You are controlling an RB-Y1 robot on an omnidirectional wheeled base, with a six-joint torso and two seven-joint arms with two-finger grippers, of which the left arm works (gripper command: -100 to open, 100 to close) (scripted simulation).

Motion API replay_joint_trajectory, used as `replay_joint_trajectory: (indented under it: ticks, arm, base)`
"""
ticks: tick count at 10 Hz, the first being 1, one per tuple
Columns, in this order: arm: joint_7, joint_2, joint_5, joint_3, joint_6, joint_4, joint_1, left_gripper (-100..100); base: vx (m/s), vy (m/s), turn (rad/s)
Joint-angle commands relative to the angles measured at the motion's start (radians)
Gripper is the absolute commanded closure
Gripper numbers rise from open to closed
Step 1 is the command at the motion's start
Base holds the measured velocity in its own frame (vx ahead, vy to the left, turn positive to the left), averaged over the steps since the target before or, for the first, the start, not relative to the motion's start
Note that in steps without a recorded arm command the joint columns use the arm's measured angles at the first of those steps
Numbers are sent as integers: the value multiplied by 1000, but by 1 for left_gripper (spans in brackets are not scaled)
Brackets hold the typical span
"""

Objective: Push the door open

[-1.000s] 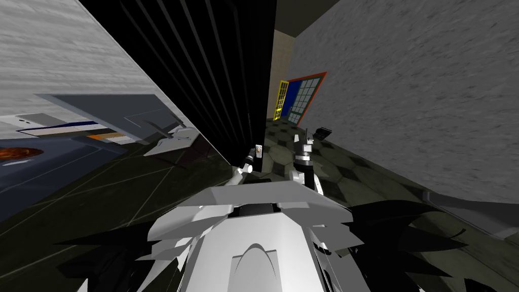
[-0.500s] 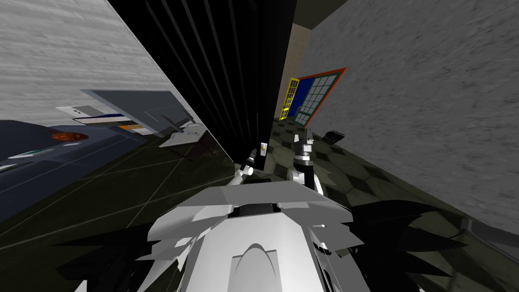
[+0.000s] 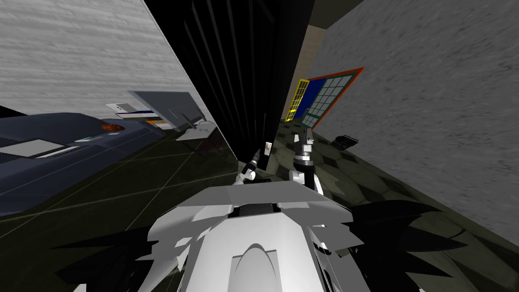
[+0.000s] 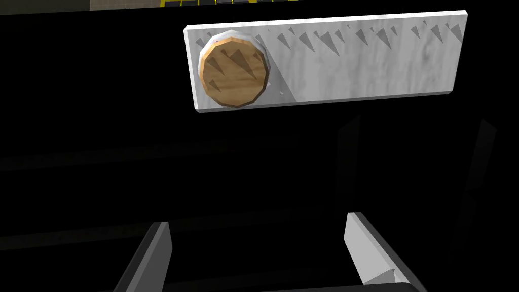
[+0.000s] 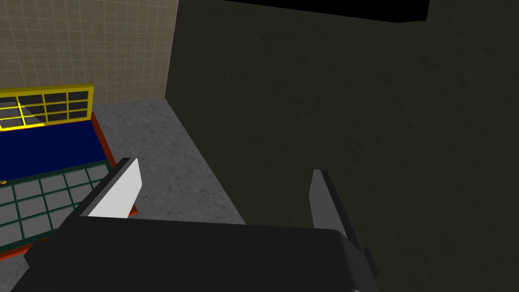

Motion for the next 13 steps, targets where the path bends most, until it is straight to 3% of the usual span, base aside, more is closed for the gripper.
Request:
replay_joint_trajectory:
  ticks: [1,6,10,12,13]
  arm:
    - [-12,-5,10,-37,-4,-13,13,-100]
    - [-55,-25,34,-129,4,-83,72,-100]
    - [-47,-9,21,-102,8,-59,54,-100]
    - [-40,-15,13,-90,9,-46,44,-100]
    - [-35,-31,8,-82,9,-37,37,-100]
  base:
    - [-54,1,214]
    - [-76,-4,161]
    - [101,-68,-6]
    - [214,-157,-35]
    - [209,-207,-41]
